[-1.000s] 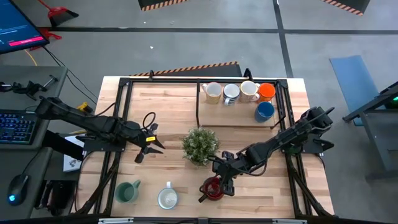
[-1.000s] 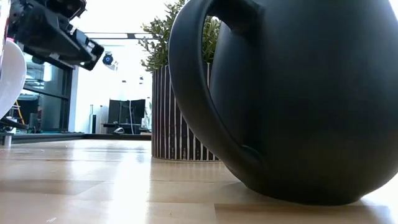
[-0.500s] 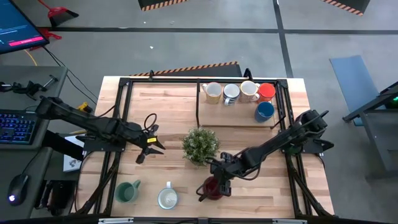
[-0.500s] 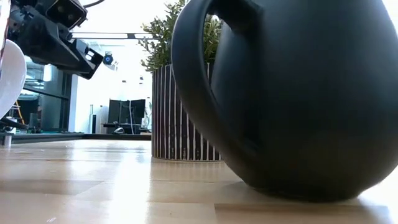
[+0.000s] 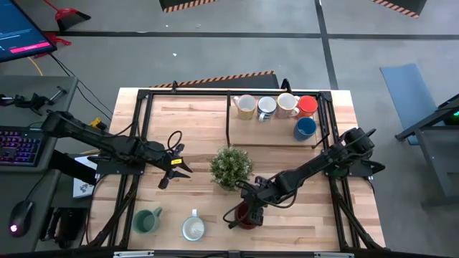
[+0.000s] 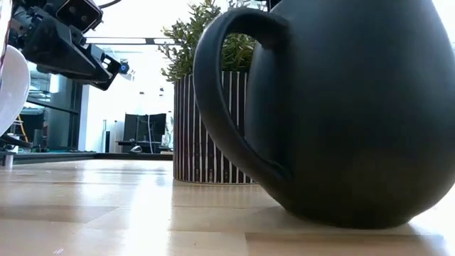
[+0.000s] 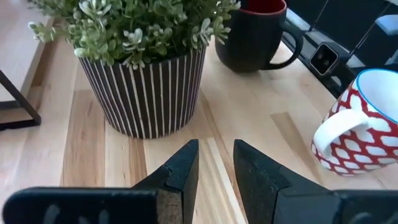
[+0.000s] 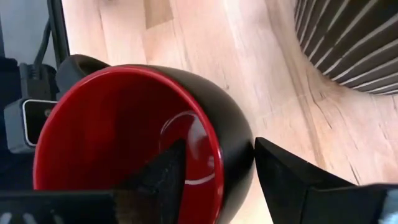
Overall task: Place coffee mugs
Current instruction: Put the black mug on the shelf
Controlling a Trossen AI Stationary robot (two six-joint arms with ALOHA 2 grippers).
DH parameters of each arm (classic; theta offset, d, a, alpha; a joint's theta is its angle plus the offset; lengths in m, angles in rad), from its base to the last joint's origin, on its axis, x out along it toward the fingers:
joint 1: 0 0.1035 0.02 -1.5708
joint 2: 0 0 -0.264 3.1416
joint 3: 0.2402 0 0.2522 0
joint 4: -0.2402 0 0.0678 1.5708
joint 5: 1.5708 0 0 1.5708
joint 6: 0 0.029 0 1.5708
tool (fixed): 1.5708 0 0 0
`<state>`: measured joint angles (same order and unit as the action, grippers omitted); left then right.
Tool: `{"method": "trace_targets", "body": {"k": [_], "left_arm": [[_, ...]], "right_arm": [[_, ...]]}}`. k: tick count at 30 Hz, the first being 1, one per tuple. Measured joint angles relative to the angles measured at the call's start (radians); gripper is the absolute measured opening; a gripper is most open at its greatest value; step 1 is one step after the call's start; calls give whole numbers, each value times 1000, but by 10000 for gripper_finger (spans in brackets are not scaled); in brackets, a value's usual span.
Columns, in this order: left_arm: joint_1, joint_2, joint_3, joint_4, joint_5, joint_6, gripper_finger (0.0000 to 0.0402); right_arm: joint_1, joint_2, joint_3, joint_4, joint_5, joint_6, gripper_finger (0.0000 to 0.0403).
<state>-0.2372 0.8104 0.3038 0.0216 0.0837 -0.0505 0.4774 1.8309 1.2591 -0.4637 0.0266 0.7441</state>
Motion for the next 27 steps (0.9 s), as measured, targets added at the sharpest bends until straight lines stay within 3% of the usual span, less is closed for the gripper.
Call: {"method": "trace_targets", "body": {"k": [27], "left_arm": [[0, 0, 0, 0, -1, 0, 90]], "right_arm": [[0, -2, 0, 14, -18, -27, 167]]}}
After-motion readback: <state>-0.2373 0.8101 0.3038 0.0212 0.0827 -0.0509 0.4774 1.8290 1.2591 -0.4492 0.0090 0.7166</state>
